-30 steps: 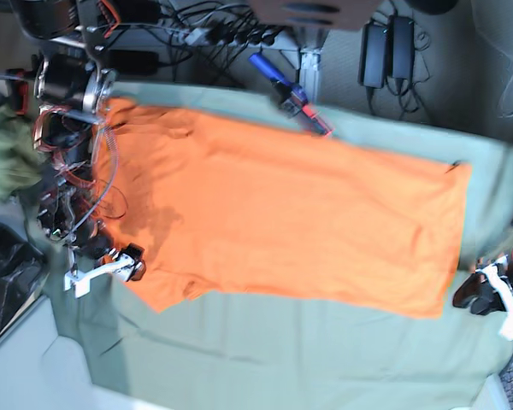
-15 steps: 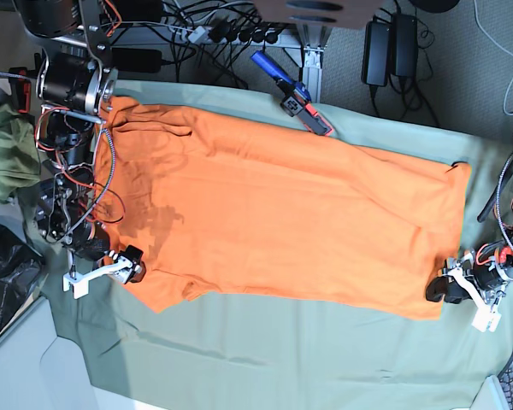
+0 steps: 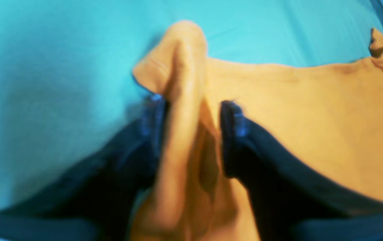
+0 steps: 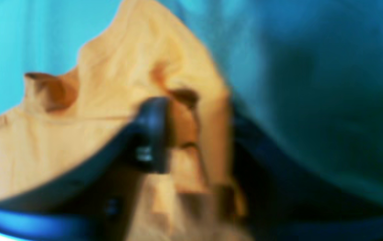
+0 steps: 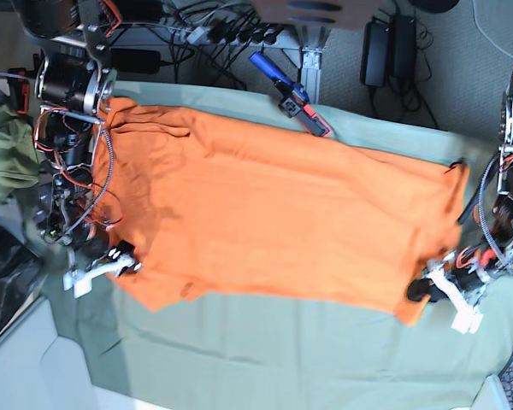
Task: Fold the T-shirt properly
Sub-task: 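Grasp the opposite shirt edge with both grippers near the sleeve and hem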
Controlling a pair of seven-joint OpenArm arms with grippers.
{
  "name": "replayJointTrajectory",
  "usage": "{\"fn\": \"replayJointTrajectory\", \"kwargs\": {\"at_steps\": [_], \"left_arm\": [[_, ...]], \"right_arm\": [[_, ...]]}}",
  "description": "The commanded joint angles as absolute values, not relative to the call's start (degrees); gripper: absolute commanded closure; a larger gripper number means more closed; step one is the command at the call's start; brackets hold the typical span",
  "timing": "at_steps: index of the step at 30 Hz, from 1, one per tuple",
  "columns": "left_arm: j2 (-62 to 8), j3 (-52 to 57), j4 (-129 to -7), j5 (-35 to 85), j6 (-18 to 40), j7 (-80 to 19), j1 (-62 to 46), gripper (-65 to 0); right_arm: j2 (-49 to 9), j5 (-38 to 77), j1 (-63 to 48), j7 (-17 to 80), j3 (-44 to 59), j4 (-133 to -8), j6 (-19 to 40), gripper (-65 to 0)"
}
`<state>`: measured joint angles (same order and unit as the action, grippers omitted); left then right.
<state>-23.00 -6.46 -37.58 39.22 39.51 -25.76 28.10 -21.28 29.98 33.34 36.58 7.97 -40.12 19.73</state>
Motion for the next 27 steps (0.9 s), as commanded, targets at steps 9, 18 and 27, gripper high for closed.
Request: {"fn": "replayJointTrajectory", "kwargs": {"at_steps": [9,18,27], "left_arm": [[-24.80,-6.31,-38.41,39.64,40.00,-25.54,29.52,0.0],[-28.49,-6.31,-45.80,49.10,40.00,-38.24,29.17,0.0],[-30.76,-6.31,-54.19,54.08,40.00,-45.34,24.80,0.0]], "right_arm": [[-22.20,30.02,34.41,37.82,7.92,-40.71,25.34,0.0],[-25.43,34.46,34.41,40.86,7.90,-41.01,25.39,0.0],[-28.88,39.92,32.86,44.97,7.92,-42.65,27.49,0.0]]}}
